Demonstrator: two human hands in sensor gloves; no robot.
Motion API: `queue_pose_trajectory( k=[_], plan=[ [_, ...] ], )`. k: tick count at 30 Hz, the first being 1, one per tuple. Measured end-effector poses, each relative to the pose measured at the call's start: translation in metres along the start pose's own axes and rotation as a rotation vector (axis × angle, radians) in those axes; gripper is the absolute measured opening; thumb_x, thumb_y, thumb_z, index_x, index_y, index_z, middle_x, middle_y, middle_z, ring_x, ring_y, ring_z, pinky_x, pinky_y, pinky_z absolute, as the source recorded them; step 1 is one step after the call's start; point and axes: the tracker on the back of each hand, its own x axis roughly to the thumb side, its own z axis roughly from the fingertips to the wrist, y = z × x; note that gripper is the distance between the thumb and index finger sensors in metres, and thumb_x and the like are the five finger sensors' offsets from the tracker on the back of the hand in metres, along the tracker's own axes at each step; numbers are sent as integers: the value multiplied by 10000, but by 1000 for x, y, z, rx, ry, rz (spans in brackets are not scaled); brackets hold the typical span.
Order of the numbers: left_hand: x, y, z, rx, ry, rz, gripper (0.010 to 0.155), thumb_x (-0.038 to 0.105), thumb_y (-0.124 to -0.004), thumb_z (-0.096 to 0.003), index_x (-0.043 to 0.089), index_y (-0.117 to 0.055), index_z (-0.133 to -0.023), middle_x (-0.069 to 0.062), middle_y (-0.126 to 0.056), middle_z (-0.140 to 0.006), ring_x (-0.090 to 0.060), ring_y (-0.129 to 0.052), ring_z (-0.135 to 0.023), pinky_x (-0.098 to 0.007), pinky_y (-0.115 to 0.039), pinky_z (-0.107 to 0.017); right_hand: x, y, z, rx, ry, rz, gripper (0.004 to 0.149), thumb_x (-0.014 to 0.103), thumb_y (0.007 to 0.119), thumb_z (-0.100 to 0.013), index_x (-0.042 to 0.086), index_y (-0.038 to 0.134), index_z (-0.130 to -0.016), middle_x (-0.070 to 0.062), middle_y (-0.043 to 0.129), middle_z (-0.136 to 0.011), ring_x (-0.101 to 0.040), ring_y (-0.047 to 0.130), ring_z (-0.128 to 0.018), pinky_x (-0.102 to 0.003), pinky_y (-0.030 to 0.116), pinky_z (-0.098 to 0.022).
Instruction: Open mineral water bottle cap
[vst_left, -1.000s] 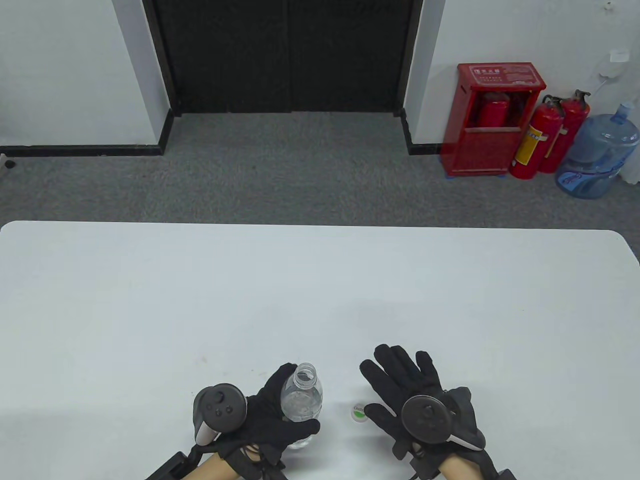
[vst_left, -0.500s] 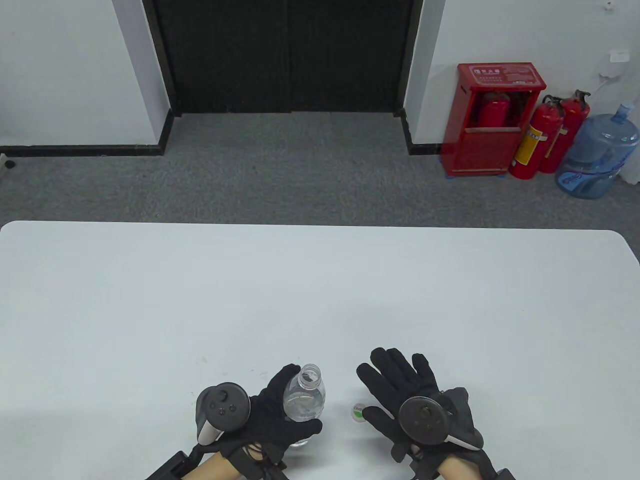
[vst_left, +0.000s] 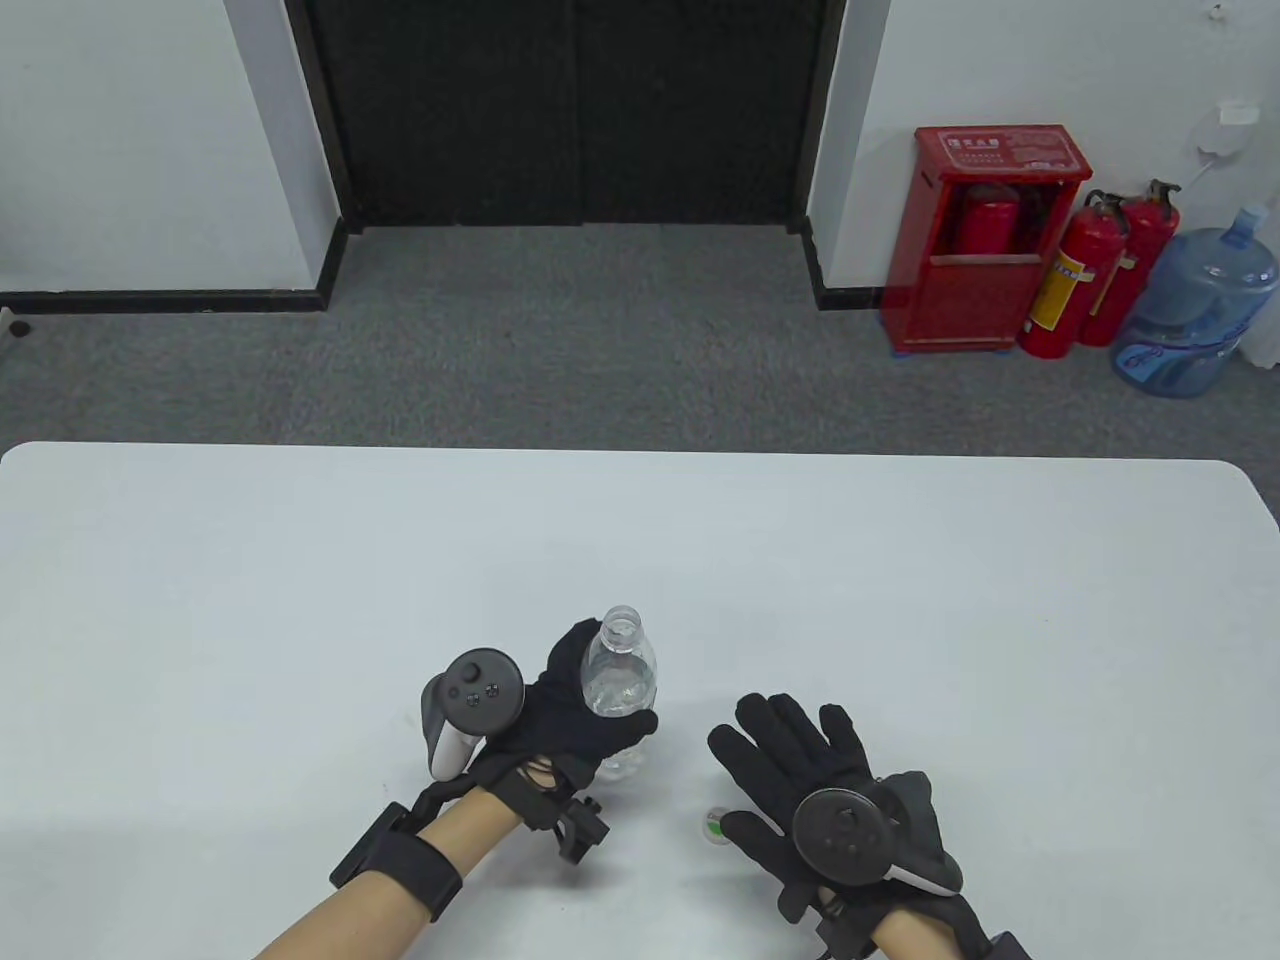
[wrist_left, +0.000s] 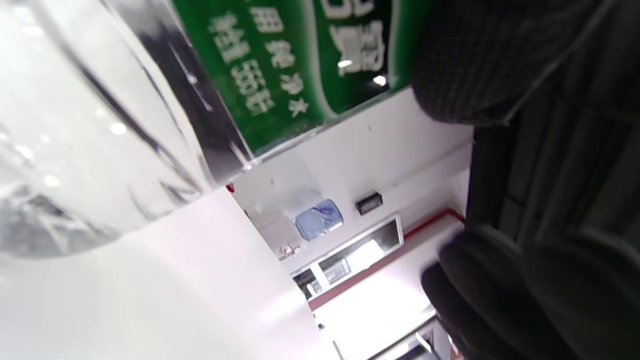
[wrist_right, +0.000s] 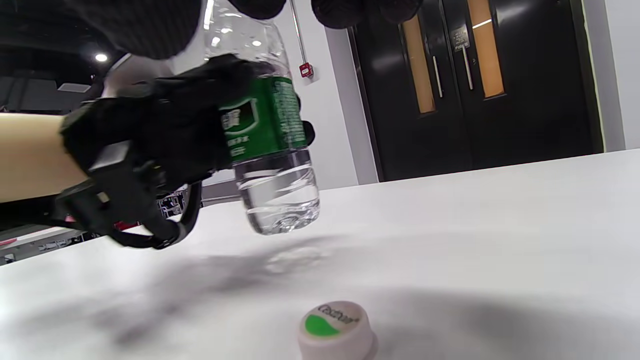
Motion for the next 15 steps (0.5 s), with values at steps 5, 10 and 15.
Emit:
queue_pose_trajectory(
  k=[5,10,15],
  plan=[
    [-14,-1,-23,45,8,-76,992,590,-934,-314,289,-237,-953,4,-488,-1013,-306,-744,-1000,-539,-621,-753,-4,3,-1,22,36,3,739,593,682,-379,414,377,-1028,-30,371,-1166,-360,382,-1051,-658,265,-682],
    [-30,-4,-26,43,34,-84,994,582,-934,-315,292,-229,-953,3,-477,-1016,-312,-731,-1004,-540,-611,-755,-5,4,-2,26,41,-6,738,590,683,-378,414,380,-1028,-31,371,-1166,-362,378,-1051,-659,262,-682],
    [-35,-3,-23,27,37,-102,994,610,-895,-330,302,-182,-951,-2,-444,-1025,-317,-715,-1002,-550,-605,-742,-5,5,-3,31,36,3,734,593,679,-381,413,383,-1028,-27,380,-1165,-350,379,-1055,-658,267,-682]
  ],
)
